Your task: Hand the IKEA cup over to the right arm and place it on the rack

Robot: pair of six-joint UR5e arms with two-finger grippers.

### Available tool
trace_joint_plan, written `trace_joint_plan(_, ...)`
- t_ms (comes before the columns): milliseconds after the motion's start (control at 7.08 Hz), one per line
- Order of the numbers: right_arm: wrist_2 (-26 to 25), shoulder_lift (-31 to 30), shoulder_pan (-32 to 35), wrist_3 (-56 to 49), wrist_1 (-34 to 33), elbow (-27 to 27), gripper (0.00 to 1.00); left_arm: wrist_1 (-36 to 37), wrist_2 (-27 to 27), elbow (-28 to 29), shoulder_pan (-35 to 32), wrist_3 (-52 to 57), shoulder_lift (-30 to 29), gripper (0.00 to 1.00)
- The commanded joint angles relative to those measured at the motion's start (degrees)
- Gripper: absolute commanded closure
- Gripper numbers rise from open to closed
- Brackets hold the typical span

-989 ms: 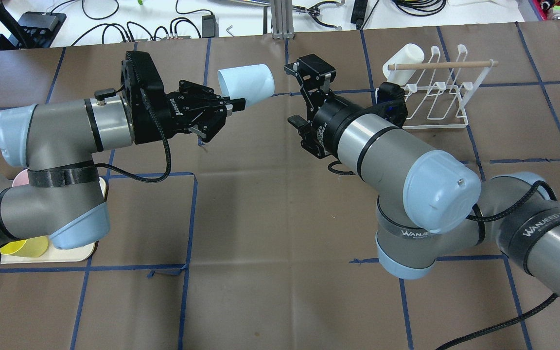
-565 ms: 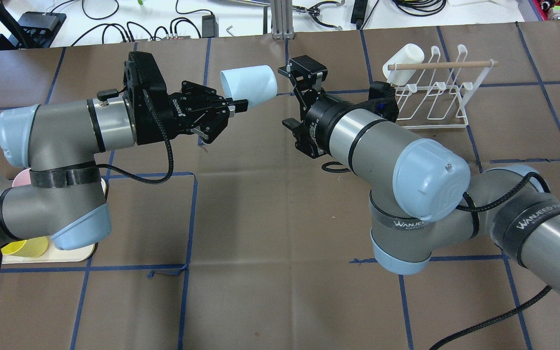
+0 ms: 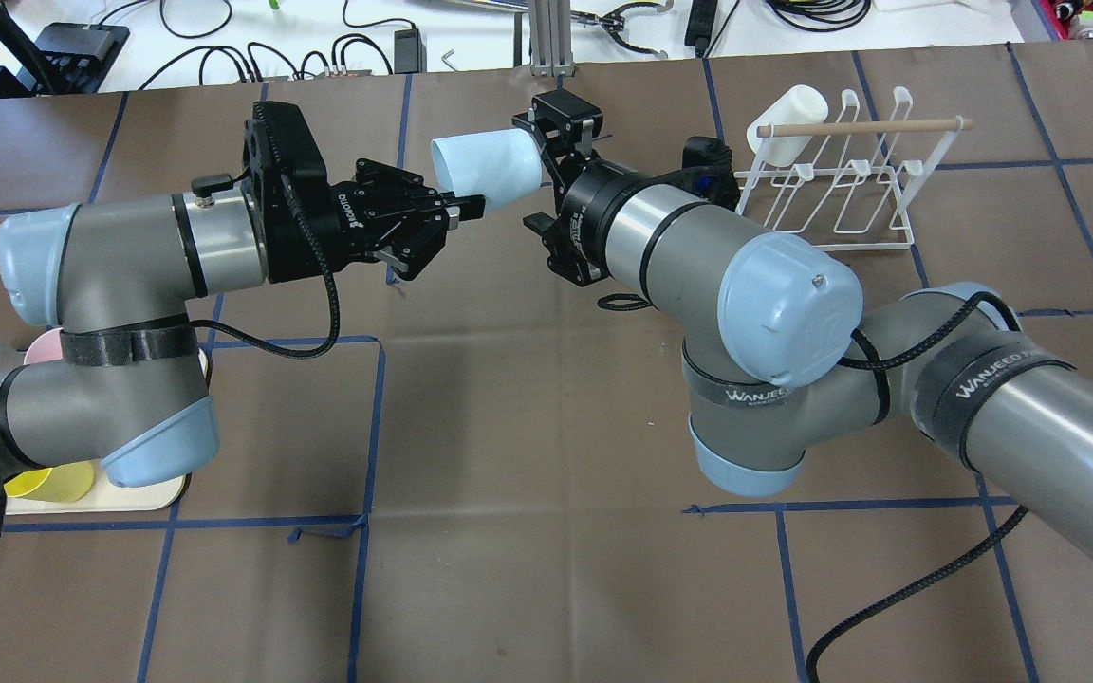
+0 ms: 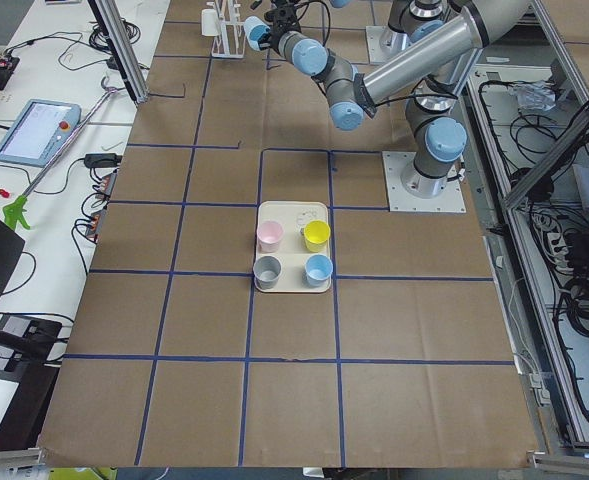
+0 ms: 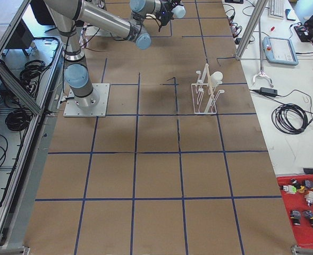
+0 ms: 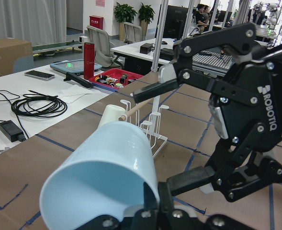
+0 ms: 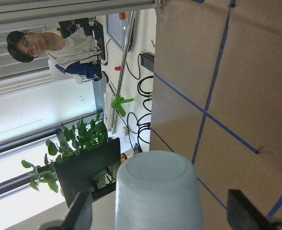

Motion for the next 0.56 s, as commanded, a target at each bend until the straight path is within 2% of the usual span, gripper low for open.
trace_joint_plan(0, 0.0, 1.9, 0.6, 0.0, 0.0, -1.9, 0.0, 0.0, 0.0, 0.0, 0.0, -0.1, 0.0, 0.96)
trace_joint_plan(424, 0.5, 2.9, 0.9, -0.5, 0.8, -2.3, 0.0, 0.0, 0.0, 0.0, 0.0, -0.1, 0.0, 0.95)
